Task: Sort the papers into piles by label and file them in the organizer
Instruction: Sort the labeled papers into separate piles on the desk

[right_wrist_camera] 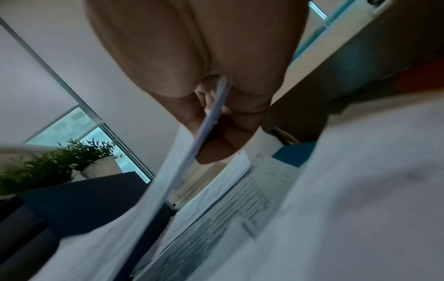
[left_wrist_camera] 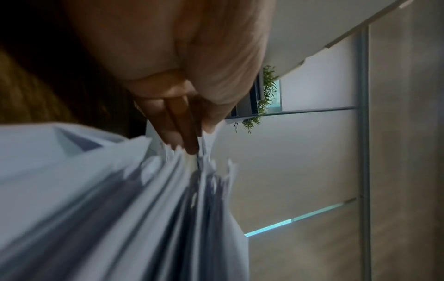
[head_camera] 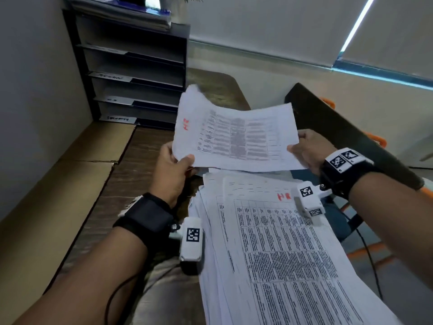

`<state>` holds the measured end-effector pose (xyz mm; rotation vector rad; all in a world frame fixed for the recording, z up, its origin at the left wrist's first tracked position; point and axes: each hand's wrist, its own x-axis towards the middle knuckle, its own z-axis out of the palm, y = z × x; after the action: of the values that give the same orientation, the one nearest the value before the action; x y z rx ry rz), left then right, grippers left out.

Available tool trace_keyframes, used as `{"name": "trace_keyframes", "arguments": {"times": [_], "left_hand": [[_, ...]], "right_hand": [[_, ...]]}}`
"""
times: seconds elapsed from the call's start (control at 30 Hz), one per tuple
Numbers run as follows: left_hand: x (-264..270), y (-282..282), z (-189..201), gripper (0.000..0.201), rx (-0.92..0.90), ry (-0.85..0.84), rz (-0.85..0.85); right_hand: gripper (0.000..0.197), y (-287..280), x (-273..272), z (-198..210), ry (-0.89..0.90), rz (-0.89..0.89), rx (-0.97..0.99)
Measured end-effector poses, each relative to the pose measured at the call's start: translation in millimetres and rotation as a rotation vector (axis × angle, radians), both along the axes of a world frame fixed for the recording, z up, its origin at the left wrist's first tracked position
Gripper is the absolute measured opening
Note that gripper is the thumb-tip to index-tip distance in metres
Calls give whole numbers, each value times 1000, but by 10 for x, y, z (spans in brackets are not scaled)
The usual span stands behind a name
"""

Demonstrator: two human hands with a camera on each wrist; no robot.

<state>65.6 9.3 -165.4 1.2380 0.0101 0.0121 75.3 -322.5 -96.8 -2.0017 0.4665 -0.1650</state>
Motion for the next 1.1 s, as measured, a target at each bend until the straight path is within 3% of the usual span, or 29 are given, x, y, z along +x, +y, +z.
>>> {"name": "trace_keyframes", "arguments": {"times": [0.1, 0.17, 0.3, 0.37, 0.47, 0.67, 0.83, 0.9, 0.97, 1.03, 1.1], "left_hand": [[47, 26, -53, 58, 75, -32, 22], [71, 42, -90, 65, 159, -39, 11], [92, 37, -169, 54, 245, -13, -41], [94, 36, -183, 49, 264, -4, -35], [99, 32, -187, 39, 300, 27, 7], [139, 51, -233, 24, 370, 50, 18], [149, 41, -244, 35, 369, 32, 48], [146, 29, -227, 41, 351, 33, 62], [159, 35, -222, 42, 360, 34, 70], [158, 40, -215, 40, 359, 23, 83], [161, 37, -222, 37, 341, 17, 87]], "right_hand": [[48, 28, 3, 31, 8, -62, -196], [45, -3, 20, 15, 93, -57, -428], [41, -3, 64, -58, 434, 111, -783], [41, 32, 68, -74, 520, 169, -842], [35, 69, 89, -72, 454, 161, -876], [53, 61, 171, 0, 360, 107, -1007], [61, 74, 191, -32, 611, 240, -1234], [55, 138, 173, 32, 515, 257, -1299], [43, 280, 152, 140, 283, 339, -1177], [21, 528, 39, 258, 136, 472, -838], [13, 804, -162, 342, 122, 604, -483]]}}
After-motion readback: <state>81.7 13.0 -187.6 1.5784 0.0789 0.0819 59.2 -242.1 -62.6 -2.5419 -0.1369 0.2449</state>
